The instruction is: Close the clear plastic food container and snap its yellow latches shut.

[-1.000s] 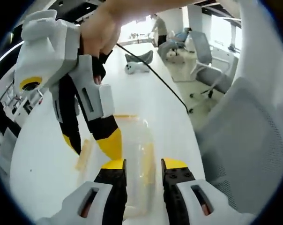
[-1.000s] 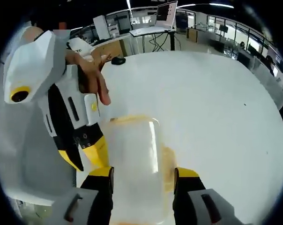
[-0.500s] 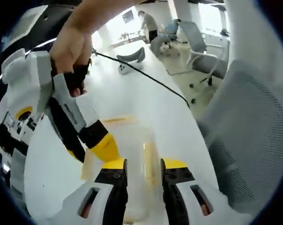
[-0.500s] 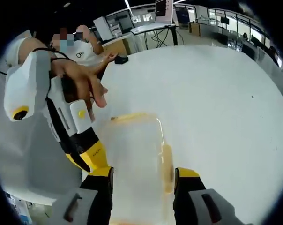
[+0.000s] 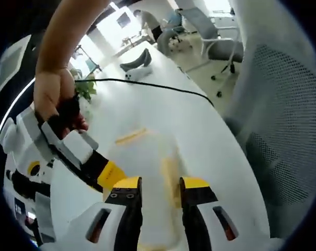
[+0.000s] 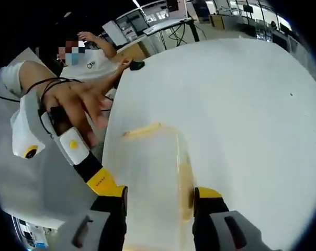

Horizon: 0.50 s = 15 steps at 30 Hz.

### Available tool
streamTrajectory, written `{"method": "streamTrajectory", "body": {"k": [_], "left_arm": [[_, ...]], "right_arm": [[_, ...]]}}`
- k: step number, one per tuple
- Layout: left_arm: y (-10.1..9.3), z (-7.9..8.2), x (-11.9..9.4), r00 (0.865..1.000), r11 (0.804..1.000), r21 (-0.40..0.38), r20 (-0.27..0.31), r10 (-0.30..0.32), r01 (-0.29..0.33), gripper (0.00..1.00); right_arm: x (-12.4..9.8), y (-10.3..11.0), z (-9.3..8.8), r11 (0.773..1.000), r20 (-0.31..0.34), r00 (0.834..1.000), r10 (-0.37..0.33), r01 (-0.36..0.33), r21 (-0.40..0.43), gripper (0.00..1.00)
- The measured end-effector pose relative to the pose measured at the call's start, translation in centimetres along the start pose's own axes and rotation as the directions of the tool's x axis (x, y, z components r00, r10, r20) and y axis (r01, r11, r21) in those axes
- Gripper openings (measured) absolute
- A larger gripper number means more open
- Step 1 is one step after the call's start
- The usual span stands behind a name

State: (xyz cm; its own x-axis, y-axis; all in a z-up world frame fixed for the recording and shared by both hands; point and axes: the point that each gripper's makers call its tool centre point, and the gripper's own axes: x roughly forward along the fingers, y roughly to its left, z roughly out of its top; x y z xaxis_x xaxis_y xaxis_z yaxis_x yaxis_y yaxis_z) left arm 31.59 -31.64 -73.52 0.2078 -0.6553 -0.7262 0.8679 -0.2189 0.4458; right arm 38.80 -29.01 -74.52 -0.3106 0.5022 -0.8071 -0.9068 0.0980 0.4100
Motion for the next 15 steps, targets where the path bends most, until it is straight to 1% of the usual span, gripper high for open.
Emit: {"method": "streamTrajectory", "body": {"k": [2, 4, 6, 8, 14, 15], "left_arm": [[0.22, -0.01, -0.04, 1.000, 1.000, -0.015, 0.002, 0.007, -0.007, 0.26], [0.26, -0.05, -0.03, 1.000, 1.000, -0.012, 0.003, 0.012, -0.012, 0.26], [0.24, -0.05, -0.02, 1.000, 1.000, -0.010, 0.004, 0.015, -0.015, 0.26], [0.23, -0.07, 0.02, 1.000, 1.000, 0.007, -0.003, 0.018, -0.018, 0.26], [0.28, -0.08, 0.06, 1.000, 1.000, -0.001, -0.018, 0.014, -0.014, 0.25], [0.33, -0.08, 0.06, 1.000, 1.000, -0.014, -0.020, 0.012, -0.013, 0.24]], "right_arm": [[0.01, 0.00, -0.01, 1.000, -0.006, 1.000, 0.006, -0.006, -0.004, 0.48], [0.03, 0.06, -0.02, 1.000, -0.012, 1.000, 0.007, -0.007, 0.001, 0.48], [0.05, 0.12, -0.02, 1.000, -0.020, 1.000, 0.006, -0.007, -0.010, 0.48], [0.08, 0.12, -0.05, 1.000, -0.026, 1.000, 0.005, -0.006, -0.009, 0.47], [0.16, 0.17, -0.12, 1.000, -0.048, 0.999, -0.003, 0.002, -0.021, 0.46], [0.17, 0.17, -0.13, 1.000, -0.050, 0.999, -0.004, 0.003, -0.023, 0.46]]}}
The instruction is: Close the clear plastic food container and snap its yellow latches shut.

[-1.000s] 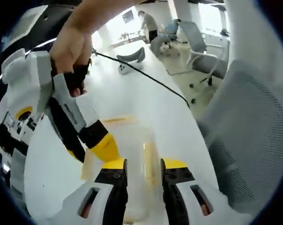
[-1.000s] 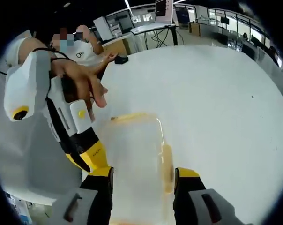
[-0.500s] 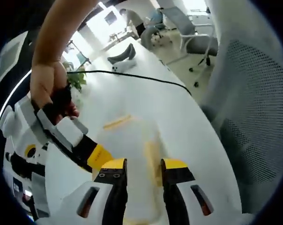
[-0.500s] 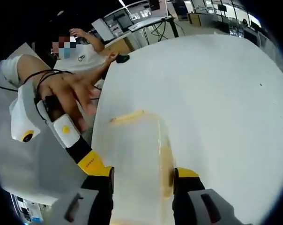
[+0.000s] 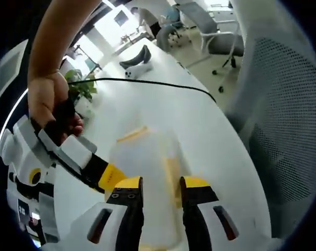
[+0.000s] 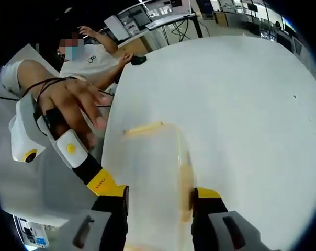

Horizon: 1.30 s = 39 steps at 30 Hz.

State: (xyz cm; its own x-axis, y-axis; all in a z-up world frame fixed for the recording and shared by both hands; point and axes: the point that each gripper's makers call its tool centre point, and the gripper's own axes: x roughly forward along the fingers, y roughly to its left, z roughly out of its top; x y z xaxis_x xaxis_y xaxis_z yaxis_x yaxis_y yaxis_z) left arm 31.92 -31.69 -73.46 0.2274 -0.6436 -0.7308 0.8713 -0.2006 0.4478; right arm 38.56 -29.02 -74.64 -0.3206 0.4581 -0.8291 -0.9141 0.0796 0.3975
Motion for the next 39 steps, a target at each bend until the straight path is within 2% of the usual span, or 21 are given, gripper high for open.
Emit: {"method": "streamTrajectory", "body": {"k": [4, 7, 9, 11, 12, 13, 15, 17, 20, 23, 26, 28, 31, 32, 33, 34, 35, 36, 37, 38, 39], "left_arm": [[0.0, 0.0, 0.1, 1.000, 1.000, 0.000, -0.022, 0.002, -0.002, 0.23], [0.1, -0.1, 0.1, 1.000, 1.000, -0.029, -0.019, 0.003, -0.004, 0.21], [0.2, 0.0, 0.1, 1.000, 1.000, -0.022, -0.017, 0.000, -0.001, 0.21], [0.3, 0.0, 0.1, 1.000, 0.998, -0.057, -0.013, -0.007, 0.006, 0.20], [1.3, 1.0, 0.1, 0.999, 1.000, 0.011, 0.029, 0.018, -0.018, 0.17], [0.4, 0.2, 0.1, 1.000, 0.999, -0.037, -0.003, -0.004, 0.004, 0.17], [0.4, -0.1, -0.2, 1.000, 0.998, -0.062, 0.000, -0.010, 0.010, 0.18], [0.1, -0.2, 0.5, 1.000, 0.999, -0.042, -0.010, -0.011, 0.011, 0.18], [0.3, 0.0, 0.1, 1.000, 0.999, -0.035, -0.017, -0.007, 0.006, 0.17], [0.3, -0.1, 0.1, 1.000, 0.999, -0.050, -0.017, -0.010, 0.009, 0.17], [0.1, 0.1, 0.1, 1.000, 0.998, -0.055, -0.012, -0.017, 0.016, 0.17], [0.2, 0.1, 0.0, 1.000, 0.997, -0.077, -0.012, -0.017, 0.016, 0.17], [0.1, 0.1, 0.1, 1.000, 0.997, -0.071, -0.011, -0.023, 0.023, 0.17], [0.1, 0.2, 0.1, 1.000, 0.998, -0.062, -0.010, -0.028, 0.027, 0.17], [0.1, 0.2, 0.1, 1.000, 0.997, -0.066, -0.009, -0.029, 0.029, 0.17], [-0.1, 0.4, 0.1, 0.999, 0.998, -0.051, -0.004, -0.041, 0.041, 0.17], [-0.1, 0.3, 0.2, 0.999, 0.999, -0.028, -0.013, -0.036, 0.036, 0.17], [-0.1, 0.3, 0.2, 0.999, 0.999, -0.033, -0.012, -0.035, 0.034, 0.17], [-0.1, 0.5, 0.1, 0.999, 0.997, -0.059, 0.000, -0.041, 0.041, 0.17], [-0.3, 0.5, 0.1, 0.999, 0.998, -0.048, -0.007, -0.037, 0.037, 0.17], [-0.1, 0.5, 0.1, 0.999, 0.998, -0.054, -0.009, -0.032, 0.032, 0.17]], "right_arm": [[0.0, 0.1, 0.0, 1.000, -0.009, 1.000, -0.002, 0.002, -0.014, 0.45], [0.0, 0.1, -0.1, 1.000, -0.011, 1.000, -0.008, 0.007, -0.019, 0.44], [0.1, 0.1, -0.1, 1.000, -0.014, 1.000, -0.012, 0.012, -0.021, 0.43], [0.1, 0.1, -0.1, 1.000, -0.016, 1.000, -0.012, 0.012, -0.018, 0.43], [0.2, 0.3, 0.1, 0.999, -0.015, 1.000, -0.010, 0.010, -0.030, 0.43], [0.1, 0.3, 0.0, 1.000, -0.025, 1.000, -0.011, 0.011, -0.026, 0.43], [0.1, 0.3, 0.0, 1.000, -0.027, 1.000, -0.011, 0.010, -0.025, 0.42], [0.1, 0.2, 0.0, 1.000, -0.030, 0.999, -0.011, 0.011, -0.024, 0.42], [0.1, 0.2, -0.1, 1.000, -0.030, 1.000, -0.009, 0.009, -0.025, 0.42], [0.1, 0.3, -0.1, 1.000, -0.038, 0.999, -0.008, 0.007, -0.013, 0.41], [0.3, 0.6, -0.1, 0.999, -0.078, 0.997, 0.000, -0.004, -0.051, 0.40], [0.3, 0.6, -0.1, 0.998, -0.078, 0.997, 0.002, -0.007, -0.060, 0.38], [0.1, 0.5, -0.3, 0.998, -0.075, 0.997, 0.004, -0.008, -0.062, 0.36], [0.2, 0.5, -0.2, 0.997, -0.095, 0.995, -0.001, -0.007, -0.083, 0.36], [0.3, 0.6, -0.2, 0.998, -0.101, 0.995, 0.003, -0.009, -0.061, 0.35], [0.3, 0.6, -0.5, 0.997, -0.134, 0.991, 0.017, -0.026, -0.071, 0.35], [0.3, 0.5, -0.3, 0.997, -0.139, 0.990, 0.015, -0.026, -0.076, 0.34], [0.2, 0.5, -0.3, 0.998, -0.151, 0.988, 0.028, -0.036, -0.050, 0.33], [0.2, 0.5, -0.4, 0.996, -0.151, 0.988, 0.040, -0.051, -0.071, 0.32], [0.3, 0.4, -0.3, 0.995, -0.140, 0.989, 0.047, -0.058, -0.078, 0.31], [0.1, 0.4, -0.4, 0.997, -0.130, 0.990, 0.054, -0.061, -0.053, 0.30]]}}
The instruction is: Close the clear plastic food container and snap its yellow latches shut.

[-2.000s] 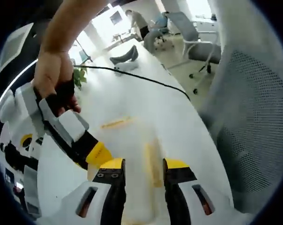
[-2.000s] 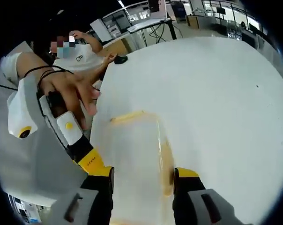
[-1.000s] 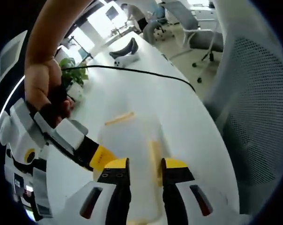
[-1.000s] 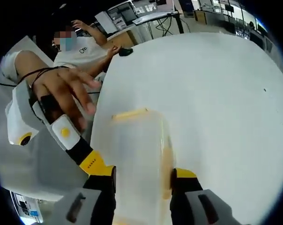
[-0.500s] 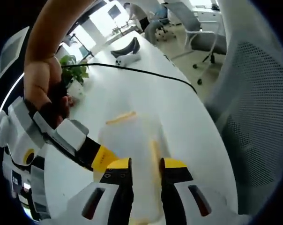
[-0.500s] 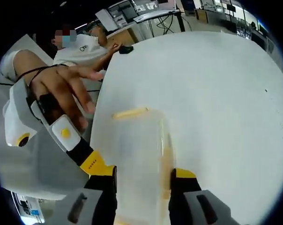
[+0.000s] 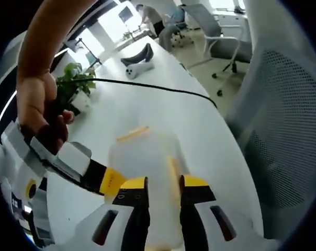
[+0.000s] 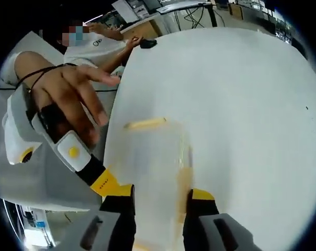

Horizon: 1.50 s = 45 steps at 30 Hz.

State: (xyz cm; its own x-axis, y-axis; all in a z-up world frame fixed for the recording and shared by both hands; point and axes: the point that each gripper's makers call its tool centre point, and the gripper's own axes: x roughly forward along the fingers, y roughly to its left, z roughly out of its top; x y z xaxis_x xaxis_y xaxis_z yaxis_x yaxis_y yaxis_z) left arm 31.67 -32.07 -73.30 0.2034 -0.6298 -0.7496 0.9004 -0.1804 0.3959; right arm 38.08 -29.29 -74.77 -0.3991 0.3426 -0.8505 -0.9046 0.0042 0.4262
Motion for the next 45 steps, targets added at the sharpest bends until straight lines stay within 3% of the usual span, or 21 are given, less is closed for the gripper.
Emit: {"method": "streamTrajectory", "body": {"k": [1, 2, 4, 5, 12, 19, 30, 38, 40, 45], "left_arm": [[0.0, 0.1, 0.0, 1.000, 1.000, -0.013, 0.011, -0.009, 0.009, 0.17], [-0.2, 0.1, 0.1, 1.000, 1.000, 0.012, 0.002, 0.001, -0.001, 0.17], [-0.4, 0.3, 0.1, 1.000, 1.000, -0.022, 0.018, -0.013, 0.013, 0.17], [-0.4, 0.2, 0.1, 1.000, 1.000, 0.014, 0.010, 0.000, 0.000, 0.17], [-0.2, 0.2, 0.2, 1.000, 0.999, -0.021, 0.016, 0.026, -0.026, 0.18], [0.6, 0.4, 0.3, 0.999, 0.998, -0.025, -0.014, 0.050, -0.051, 0.16], [0.0, 0.8, -0.1, 1.000, 1.000, -0.013, -0.009, 0.012, -0.012, 0.05], [-0.2, 0.7, -0.4, 1.000, 1.000, -0.018, -0.011, 0.006, -0.006, 0.07], [0.1, 0.4, -0.5, 1.000, 1.000, -0.006, -0.022, 0.016, -0.016, 0.08], [0.0, 0.3, -0.8, 1.000, 1.000, -0.021, -0.018, 0.004, -0.004, 0.09]], "right_arm": [[0.0, 0.2, -0.2, 0.999, -0.003, 1.000, 0.017, -0.017, 0.037, 0.29], [0.0, 0.1, 0.0, 1.000, -0.003, 1.000, 0.010, -0.010, -0.010, 0.28], [0.0, 0.5, -0.2, 1.000, -0.034, 0.999, 0.019, -0.019, 0.011, 0.27], [0.1, 0.2, 0.0, 1.000, -0.048, 0.999, 0.006, -0.005, 0.004, 0.28], [-0.2, 0.2, -0.2, 1.000, 0.008, 1.000, -0.030, 0.030, -0.006, 0.33], [-1.5, -0.3, 0.0, 0.995, 0.006, 0.995, -0.099, 0.099, -0.014, 0.35], [-1.7, -0.6, 0.6, 0.989, -0.019, 0.991, -0.135, 0.134, -0.060, 0.38], [-1.7, -0.8, 0.5, 0.991, -0.023, 0.991, -0.134, 0.133, -0.026, 0.37], [-1.4, -1.0, -0.3, 0.989, -0.054, 0.988, -0.144, 0.143, -0.028, 0.37], [-1.7, -0.7, 0.1, 0.989, -0.021, 0.989, -0.146, 0.146, -0.022, 0.37]]}}
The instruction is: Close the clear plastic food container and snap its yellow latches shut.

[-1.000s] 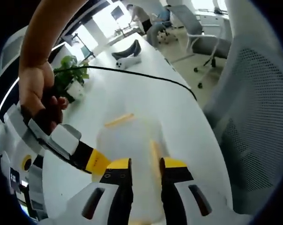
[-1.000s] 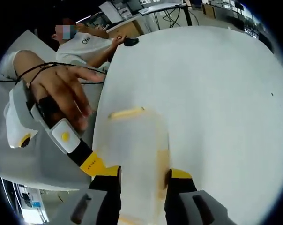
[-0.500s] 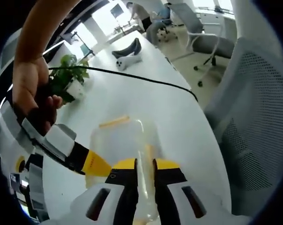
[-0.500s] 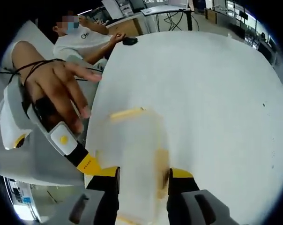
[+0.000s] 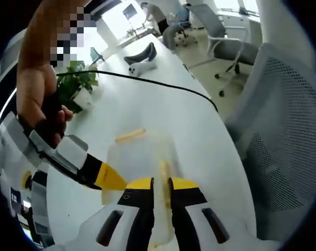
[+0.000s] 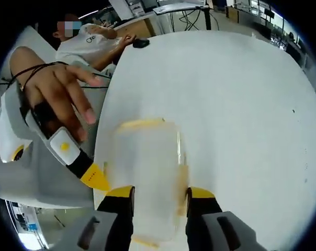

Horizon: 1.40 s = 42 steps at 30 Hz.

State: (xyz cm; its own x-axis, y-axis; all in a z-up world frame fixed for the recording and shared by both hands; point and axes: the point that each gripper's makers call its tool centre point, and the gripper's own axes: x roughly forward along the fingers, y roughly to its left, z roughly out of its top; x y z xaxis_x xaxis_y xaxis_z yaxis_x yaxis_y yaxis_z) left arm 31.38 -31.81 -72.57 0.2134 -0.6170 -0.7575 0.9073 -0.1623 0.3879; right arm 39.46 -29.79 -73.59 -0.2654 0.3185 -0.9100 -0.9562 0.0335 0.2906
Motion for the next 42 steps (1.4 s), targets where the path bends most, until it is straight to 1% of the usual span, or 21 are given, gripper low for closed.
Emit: {"method": "streamTrajectory", "body": {"k": [5, 7, 12, 15, 17, 18, 19, 20, 21, 23, 25, 26, 27, 30, 33, 35, 36, 38, 39, 41, 42], "left_arm": [[-0.3, -0.2, -0.1, 1.000, 1.000, -0.008, -0.005, -0.012, 0.012, 0.16], [-0.3, -0.4, -0.1, 1.000, 0.999, -0.035, -0.015, -0.006, 0.006, 0.19], [-0.5, -0.3, -0.6, 1.000, 0.999, -0.053, -0.006, -0.006, 0.006, 0.19], [-0.3, -0.2, -1.0, 1.000, 0.996, -0.092, 0.002, -0.001, 0.001, 0.20], [-0.3, -0.2, -1.2, 1.000, 0.994, -0.112, 0.007, -0.003, 0.004, 0.18], [-0.2, 0.1, -1.4, 1.000, 0.988, -0.152, 0.024, 0.000, 0.004, 0.18], [-0.1, 0.1, -1.5, 1.000, 0.982, -0.188, 0.029, 0.001, 0.004, 0.19], [0.3, -0.1, -1.6, 1.000, 0.977, -0.215, 0.028, 0.010, -0.004, 0.21], [0.6, -0.2, -1.7, 1.000, 0.973, -0.232, 0.028, 0.013, -0.007, 0.24], [0.8, -0.3, -1.9, 0.999, 0.958, -0.288, 0.037, 0.006, 0.005, 0.25], [1.1, -0.6, -2.2, 0.999, 0.956, -0.294, 0.039, 0.010, 0.002, 0.25], [1.2, -0.7, -2.3, 0.999, 0.953, -0.303, 0.043, 0.013, 0.001, 0.25], [1.3, -0.7, -2.4, 0.998, 0.933, -0.361, 0.054, 0.013, 0.008, 0.25], [2.1, -1.2, -2.8, 0.999, 0.933, -0.361, 0.046, 0.024, -0.006, 0.28], [2.9, -1.6, -3.3, 0.998, 0.921, -0.389, 0.048, 0.044, -0.021, 0.29], [3.2, -1.7, -3.5, 0.997, 0.898, -0.439, 0.054, 0.046, -0.017, 0.30], [3.4, -1.7, -3.5, 0.997, 0.890, -0.456, 0.058, 0.045, -0.014, 0.31], [3.6, -1.7, -3.7, 0.997, 0.891, -0.455, 0.061, 0.053, -0.020, 0.31], [3.8, -1.7, -3.7, 0.996, 0.884, -0.468, 0.065, 0.058, -0.021, 0.32], [4.0, -1.5, -3.8, 0.995, 0.858, -0.513, 0.081, 0.058, -0.008, 0.34], [4.2, -1.6, -3.8, 0.995, 0.860, -0.511, 0.079, 0.060, -0.011, 0.35]], "right_arm": [[0.0, 0.0, -0.2, 1.000, 0.006, 1.000, -0.008, 0.008, -0.007, 0.37], [0.0, 0.0, -0.2, 1.000, 0.005, 1.000, -0.008, 0.008, -0.001, 0.37], [-0.2, 0.0, -0.4, 0.999, 0.006, 1.000, -0.023, 0.024, -0.030, 0.36], [-0.8, 0.2, -0.3, 1.000, 0.034, 0.999, -0.026, 0.026, -0.012, 0.35], [-1.2, 0.4, 0.0, 0.999, 0.060, 0.998, -0.032, 0.032, 0.002, 0.36], [-1.3, 0.5, -0.1, 0.999, 0.056, 0.998, -0.036, 0.037, -0.002, 0.37], [-1.5, 0.4, -0.1, 0.995, 0.055, 0.996, -0.065, 0.068, -0.067, 0.38], [-1.6, 0.5, -0.1, 0.993, 0.063, 0.995, -0.075, 0.080, -0.081, 0.39], [-1.7, 0.8, -0.1, 0.994, 0.068, 0.994, -0.082, 0.087, -0.065, 0.39], [-1.9, 1.2, 0.3, 0.992, 0.107, 0.990, -0.096, 0.104, -0.070, 0.40], [-2.0, 1.4, 0.3, 0.991, 0.124, 0.987, -0.106, 0.116, -0.073, 0.40], [-2.1, 1.4, 0.6, 0.989, 0.157, 0.980, -0.121, 0.133, -0.069, 0.40], [-2.1, 1.6, 0.7, 0.988, 0.173, 0.977, -0.127, 0.139, -0.061, 0.40], [-2.2, 2.2, 0.7, 0.982, 0.210, 0.965, -0.155, 0.174, -0.073, 0.40], [-2.4, 2.3, 0.3, 0.974, 0.233, 0.953, -0.194, 0.215, -0.066, 0.41], [-2.7, 2.1, -0.1, 0.968, 0.242, 0.944, -0.225, 0.245, -0.054, 0.37], [-2.8, 2.3, -0.3, 0.969, 0.252, 0.941, -0.227, 0.243, -0.034, 0.36], [-3.0, 2.5, -0.5, 0.966, 0.266, 0.933, -0.243, 0.257, -0.015, 0.38], [-3.2, 2.6, -0.6, 0.964, 0.275, 0.926, -0.257, 0.268, 0.001, 0.40], [-3.5, 2.8, -0.6, 0.959, 0.299, 0.913, -0.277, 0.283, 0.024, 0.42], [-3.6, 2.9, -0.5, 0.956, 0.307, 0.908, -0.286, 0.292, 0.027, 0.42]]}}
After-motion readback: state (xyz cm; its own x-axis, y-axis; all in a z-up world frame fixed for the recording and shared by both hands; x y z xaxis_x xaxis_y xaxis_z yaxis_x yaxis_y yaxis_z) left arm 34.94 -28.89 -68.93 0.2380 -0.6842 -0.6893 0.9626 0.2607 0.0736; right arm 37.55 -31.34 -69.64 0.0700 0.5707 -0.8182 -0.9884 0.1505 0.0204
